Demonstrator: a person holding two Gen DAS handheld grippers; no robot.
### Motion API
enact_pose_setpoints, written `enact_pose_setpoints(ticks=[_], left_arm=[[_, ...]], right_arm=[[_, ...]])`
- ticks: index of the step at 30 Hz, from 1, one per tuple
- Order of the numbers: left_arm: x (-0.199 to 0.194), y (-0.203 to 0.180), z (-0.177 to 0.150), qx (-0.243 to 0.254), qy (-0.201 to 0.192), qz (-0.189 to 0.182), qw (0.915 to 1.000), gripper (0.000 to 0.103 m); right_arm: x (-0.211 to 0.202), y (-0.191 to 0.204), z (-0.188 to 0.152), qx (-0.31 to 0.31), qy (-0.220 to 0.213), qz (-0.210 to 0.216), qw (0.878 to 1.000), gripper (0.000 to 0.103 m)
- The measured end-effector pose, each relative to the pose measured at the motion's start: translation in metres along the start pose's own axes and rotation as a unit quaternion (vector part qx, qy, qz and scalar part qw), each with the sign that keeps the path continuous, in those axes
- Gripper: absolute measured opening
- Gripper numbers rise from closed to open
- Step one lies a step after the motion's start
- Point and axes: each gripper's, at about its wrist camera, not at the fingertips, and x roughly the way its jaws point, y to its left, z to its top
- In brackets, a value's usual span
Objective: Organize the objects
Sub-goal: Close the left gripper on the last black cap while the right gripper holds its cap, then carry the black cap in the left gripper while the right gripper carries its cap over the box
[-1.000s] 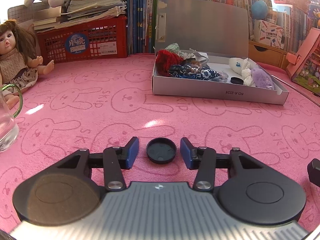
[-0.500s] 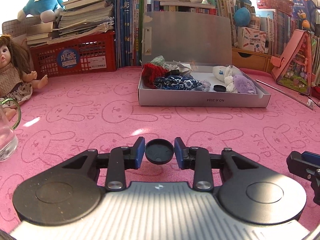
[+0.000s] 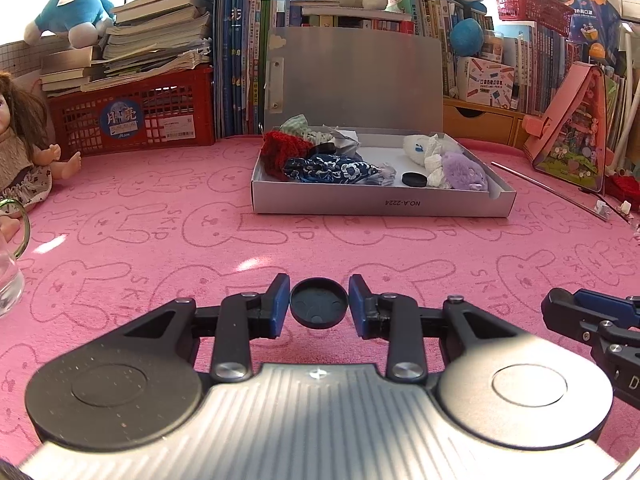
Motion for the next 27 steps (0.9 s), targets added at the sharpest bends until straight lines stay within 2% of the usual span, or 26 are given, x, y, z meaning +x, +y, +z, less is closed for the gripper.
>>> enact_pose_setpoints(ticks=[16,22,27], left_arm=[[0.0,-0.009,0.007,0.007,-0.008,-0.012,0.9999,0.037],[0.012,-0.017,0.023,0.014,-0.015,-0.013,0.9997,0.038],[0.037,-0.021,0.046,0.011,-0.015,-0.01,0.9998,0.038]], right_arm=[[0.01,-0.002,0.015,0.0,-0.005,0.004,1.0,0.037],[0.021,-0.007,0.033,0.01,-0.015,0.008,1.0,0.037],[0.042,-0.014,0.053,0.018,-0.015,0.008,1.0,0.037]])
